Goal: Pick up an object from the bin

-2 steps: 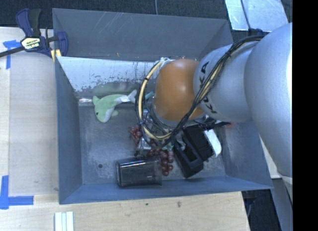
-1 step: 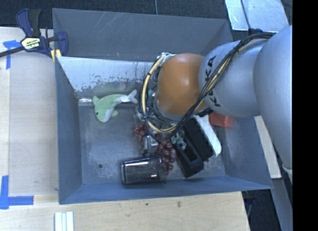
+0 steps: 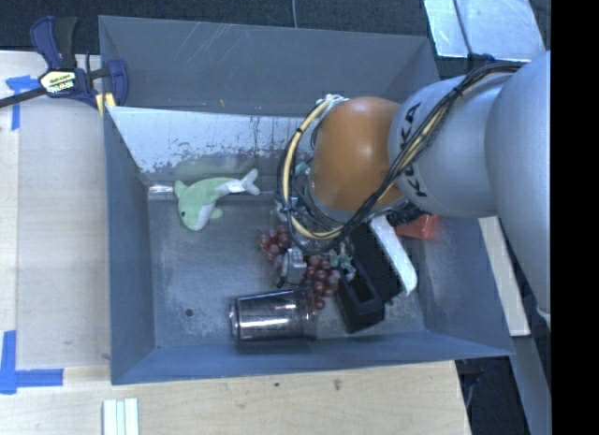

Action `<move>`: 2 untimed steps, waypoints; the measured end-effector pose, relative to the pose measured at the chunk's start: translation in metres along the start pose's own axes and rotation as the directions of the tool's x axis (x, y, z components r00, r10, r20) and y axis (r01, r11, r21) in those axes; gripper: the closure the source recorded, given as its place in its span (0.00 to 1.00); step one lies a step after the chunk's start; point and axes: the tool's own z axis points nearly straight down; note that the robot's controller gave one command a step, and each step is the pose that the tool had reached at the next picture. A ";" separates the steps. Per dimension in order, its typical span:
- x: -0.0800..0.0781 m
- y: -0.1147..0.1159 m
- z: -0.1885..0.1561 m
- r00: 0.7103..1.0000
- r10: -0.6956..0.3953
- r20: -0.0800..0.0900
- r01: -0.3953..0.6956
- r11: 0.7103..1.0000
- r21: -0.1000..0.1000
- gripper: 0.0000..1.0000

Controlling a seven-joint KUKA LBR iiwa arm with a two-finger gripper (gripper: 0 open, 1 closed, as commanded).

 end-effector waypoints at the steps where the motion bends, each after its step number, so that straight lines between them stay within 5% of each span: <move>1: -0.014 -0.016 -0.015 0.994 -0.105 0.002 0.105 0.994 -0.007 1.00; 2: -0.014 -0.016 -0.015 0.995 -0.105 0.003 0.105 0.994 -0.007 1.00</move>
Offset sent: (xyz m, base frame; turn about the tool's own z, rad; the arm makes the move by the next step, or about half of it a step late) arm 0.0000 0.0000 0.0000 0.0000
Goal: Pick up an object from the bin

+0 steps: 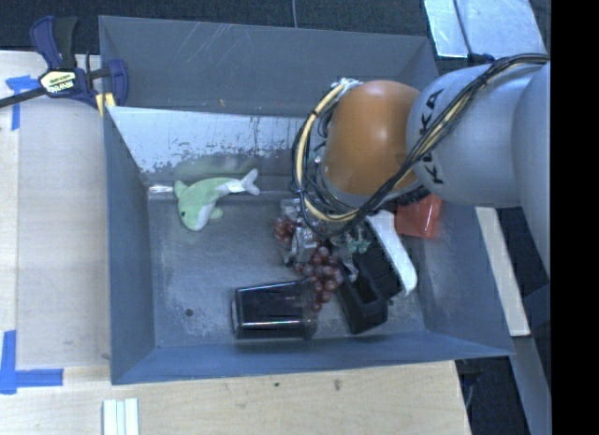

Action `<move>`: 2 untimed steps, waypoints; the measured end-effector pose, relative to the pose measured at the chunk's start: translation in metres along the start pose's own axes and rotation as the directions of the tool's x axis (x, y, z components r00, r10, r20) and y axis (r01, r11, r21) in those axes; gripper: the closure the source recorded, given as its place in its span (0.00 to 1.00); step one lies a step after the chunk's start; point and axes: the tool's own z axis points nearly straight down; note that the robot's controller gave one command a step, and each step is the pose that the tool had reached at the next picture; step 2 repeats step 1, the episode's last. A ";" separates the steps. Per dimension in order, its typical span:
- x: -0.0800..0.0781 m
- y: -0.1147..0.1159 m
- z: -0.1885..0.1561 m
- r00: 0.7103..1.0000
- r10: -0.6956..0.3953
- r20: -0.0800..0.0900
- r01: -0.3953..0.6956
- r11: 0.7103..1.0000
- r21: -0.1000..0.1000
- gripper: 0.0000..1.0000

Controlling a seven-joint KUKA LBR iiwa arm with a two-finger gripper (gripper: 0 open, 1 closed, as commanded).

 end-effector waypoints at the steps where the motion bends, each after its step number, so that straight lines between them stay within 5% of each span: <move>1: 0.013 0.004 -0.149 0.997 0.072 0.005 -0.072 0.997 -0.001 1.00; 2: 0.013 0.004 -0.149 0.997 0.072 0.005 -0.072 0.997 -0.001 1.00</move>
Offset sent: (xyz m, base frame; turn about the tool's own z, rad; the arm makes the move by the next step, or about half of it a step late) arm 0.0000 0.0000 0.0000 0.0000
